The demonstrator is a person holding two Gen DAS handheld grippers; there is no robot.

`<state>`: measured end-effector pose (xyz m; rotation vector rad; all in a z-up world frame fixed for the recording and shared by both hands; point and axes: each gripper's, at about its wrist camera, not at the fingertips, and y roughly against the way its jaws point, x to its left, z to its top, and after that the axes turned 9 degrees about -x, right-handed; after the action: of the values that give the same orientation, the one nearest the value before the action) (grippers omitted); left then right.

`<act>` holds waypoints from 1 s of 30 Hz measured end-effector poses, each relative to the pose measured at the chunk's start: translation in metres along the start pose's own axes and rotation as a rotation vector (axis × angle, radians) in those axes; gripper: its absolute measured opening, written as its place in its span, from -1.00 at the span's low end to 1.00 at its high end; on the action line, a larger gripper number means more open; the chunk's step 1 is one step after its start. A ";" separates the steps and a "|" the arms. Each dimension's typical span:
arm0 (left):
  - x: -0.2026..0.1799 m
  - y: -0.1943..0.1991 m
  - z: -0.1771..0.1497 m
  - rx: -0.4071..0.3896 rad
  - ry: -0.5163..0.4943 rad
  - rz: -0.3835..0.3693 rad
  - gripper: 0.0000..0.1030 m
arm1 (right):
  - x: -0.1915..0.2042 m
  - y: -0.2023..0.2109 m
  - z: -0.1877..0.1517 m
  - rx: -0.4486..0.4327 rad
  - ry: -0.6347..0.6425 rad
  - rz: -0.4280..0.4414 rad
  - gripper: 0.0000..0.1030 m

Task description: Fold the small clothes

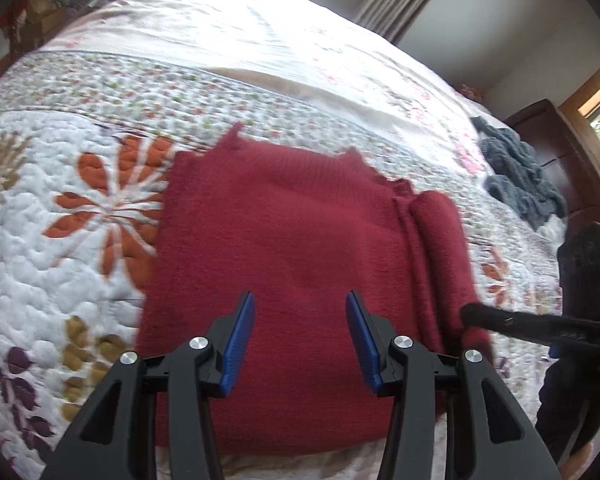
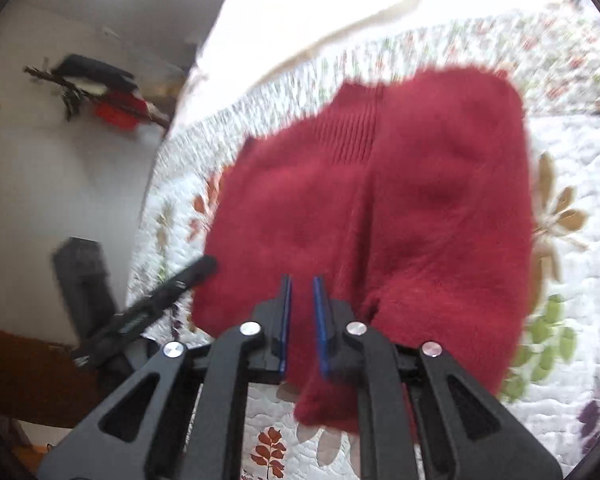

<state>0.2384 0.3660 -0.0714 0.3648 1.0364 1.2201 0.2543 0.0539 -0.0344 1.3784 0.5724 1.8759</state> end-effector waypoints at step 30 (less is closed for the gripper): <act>-0.094 -0.140 -0.012 0.265 0.173 -0.309 0.33 | -0.088 0.005 -0.048 -0.041 -0.080 -0.149 -0.35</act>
<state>0.3132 0.2288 -0.1360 0.2924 1.3552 0.8492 0.2214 -0.0137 -0.1012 1.3394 0.5771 1.6974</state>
